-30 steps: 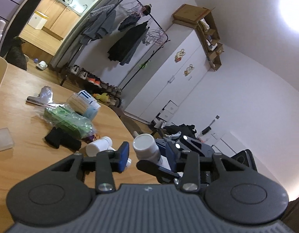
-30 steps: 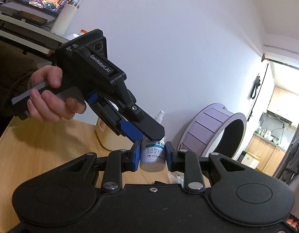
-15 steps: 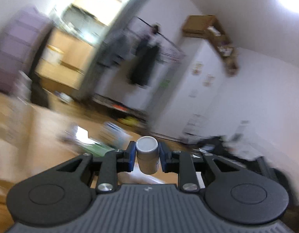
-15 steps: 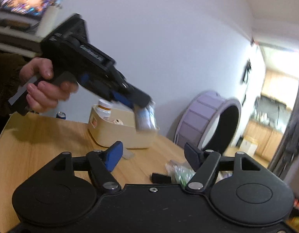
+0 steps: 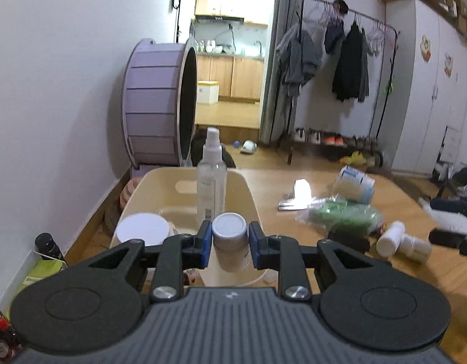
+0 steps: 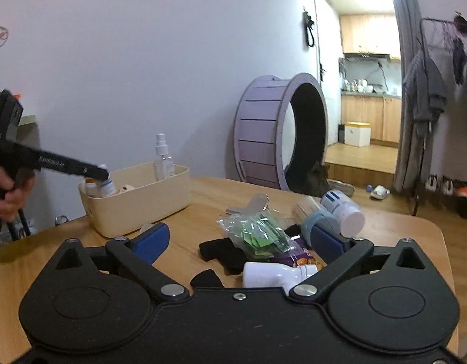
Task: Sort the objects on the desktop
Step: 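Carry the blue-label bottle into the cream basket and open the left tool, then grasp the large white bottle with the elbow cap with the right tool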
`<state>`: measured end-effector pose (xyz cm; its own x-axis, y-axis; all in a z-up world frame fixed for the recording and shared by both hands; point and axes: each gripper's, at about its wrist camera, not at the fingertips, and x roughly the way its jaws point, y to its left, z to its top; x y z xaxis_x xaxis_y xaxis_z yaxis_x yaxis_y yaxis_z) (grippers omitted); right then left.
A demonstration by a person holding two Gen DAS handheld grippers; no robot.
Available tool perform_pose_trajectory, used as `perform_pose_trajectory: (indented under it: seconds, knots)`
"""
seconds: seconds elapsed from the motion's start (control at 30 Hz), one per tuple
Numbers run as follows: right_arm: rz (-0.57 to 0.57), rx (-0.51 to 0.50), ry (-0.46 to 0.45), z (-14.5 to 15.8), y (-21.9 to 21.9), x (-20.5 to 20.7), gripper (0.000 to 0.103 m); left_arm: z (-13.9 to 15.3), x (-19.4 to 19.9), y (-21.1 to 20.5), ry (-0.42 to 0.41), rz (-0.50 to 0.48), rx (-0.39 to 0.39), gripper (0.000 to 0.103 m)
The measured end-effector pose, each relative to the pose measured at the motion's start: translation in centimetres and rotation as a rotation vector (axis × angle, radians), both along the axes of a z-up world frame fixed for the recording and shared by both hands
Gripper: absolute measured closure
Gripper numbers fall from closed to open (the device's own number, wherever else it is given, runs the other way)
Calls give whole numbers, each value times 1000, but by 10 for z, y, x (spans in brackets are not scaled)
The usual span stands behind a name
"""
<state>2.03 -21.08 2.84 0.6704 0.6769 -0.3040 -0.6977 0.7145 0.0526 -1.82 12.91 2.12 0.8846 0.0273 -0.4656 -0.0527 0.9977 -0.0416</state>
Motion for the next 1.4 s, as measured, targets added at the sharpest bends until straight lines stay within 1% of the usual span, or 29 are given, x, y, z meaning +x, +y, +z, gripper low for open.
perform_pose_trajectory:
  seconds: [0.1,0.17,0.3,0.37,0.47,0.5,0.6,0.67,0.73,0.8,0.83,0.9,1.0,1.07,1.17,1.3,1.33,1.4]
  knots:
    - [-40,22,53,-3,-4,8,0,-5,6,-3,34,6,39,78]
    - [-67,48,93,-3,-9,15,0,-8,9,-1,50,9,47,77]
    - [-122,104,147,-2,-19,21,0,-13,7,-2,61,6,62,72]
    - [-133,111,152,-1,-22,21,0,-13,6,-2,56,2,66,69]
    - [-152,96,148,0,-22,25,0,-12,4,-4,50,0,59,66]
    - [-158,77,150,0,-22,27,0,-10,3,-5,42,-5,52,66]
    - [-177,-18,163,0,-21,36,1,-5,-2,-14,3,-37,27,63]
    - [-181,-63,173,-2,-23,40,4,-4,-3,-22,-15,-76,1,62]
    - [-157,-97,190,-5,-25,42,14,-4,-4,-33,-25,-122,-22,61]
    - [-134,-142,189,-9,-24,42,20,-6,-4,-45,-24,-172,-33,61]
    - [-124,-163,187,-10,-23,41,24,-7,-4,-52,-19,-198,-33,61]
    - [-95,-204,190,-14,-20,41,28,-11,-4,-65,-9,-247,-30,61]
    - [-62,-241,195,-19,-18,39,37,-19,-1,-80,15,-299,-19,61]
    - [-45,-263,201,-22,-16,38,41,-23,0,-84,27,-314,-23,61]
    - [-31,-286,214,-26,-15,38,51,-27,2,-87,38,-332,-38,61]
    - [-5,-303,240,-33,-12,39,68,-29,2,-88,39,-340,-55,61]
    - [0,-301,240,-33,-12,38,70,-28,1,-87,37,-339,-59,61]
    - [13,-287,245,-31,-13,36,70,-27,0,-85,34,-334,-67,61]
